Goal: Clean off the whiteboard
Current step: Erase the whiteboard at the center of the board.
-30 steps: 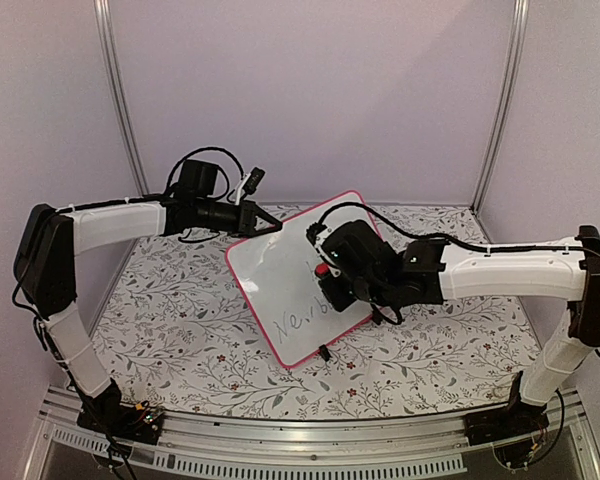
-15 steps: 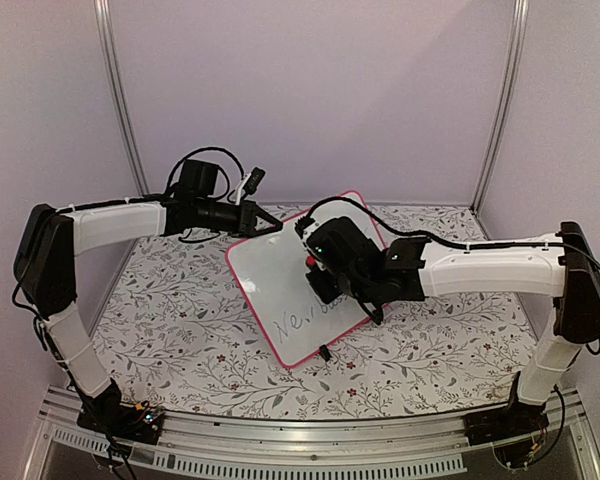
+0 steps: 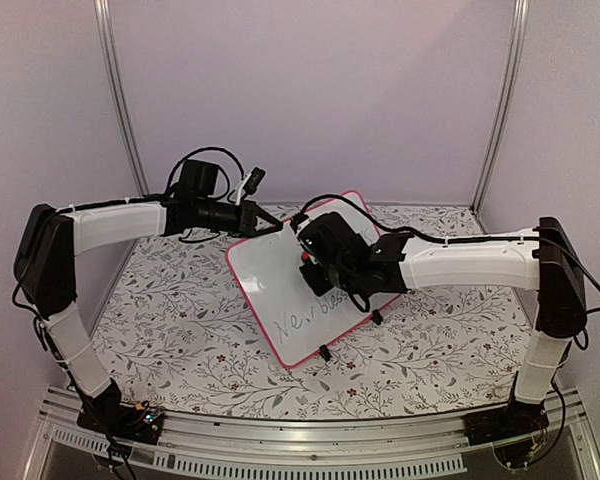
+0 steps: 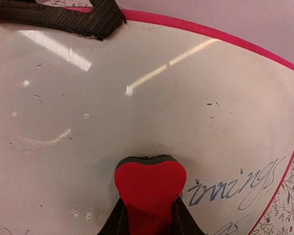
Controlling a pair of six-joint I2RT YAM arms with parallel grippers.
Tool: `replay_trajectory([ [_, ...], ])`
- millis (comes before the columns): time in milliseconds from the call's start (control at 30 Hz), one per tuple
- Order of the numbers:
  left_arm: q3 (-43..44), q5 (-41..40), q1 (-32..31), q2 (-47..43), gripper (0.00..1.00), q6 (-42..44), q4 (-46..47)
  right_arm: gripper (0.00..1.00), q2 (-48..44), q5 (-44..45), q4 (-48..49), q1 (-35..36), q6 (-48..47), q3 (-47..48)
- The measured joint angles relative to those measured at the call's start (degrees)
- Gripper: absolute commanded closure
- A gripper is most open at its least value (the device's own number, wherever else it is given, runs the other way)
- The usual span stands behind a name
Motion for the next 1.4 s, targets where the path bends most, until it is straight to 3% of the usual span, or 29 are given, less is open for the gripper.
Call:
replay_trajectory([
  [1400, 0.0, -0.4, 0.0, 0.0, 1.00, 0.0, -0.2, 1.00, -3.3, -3.8, 2.7, -0.4, 5.6, -8.5],
])
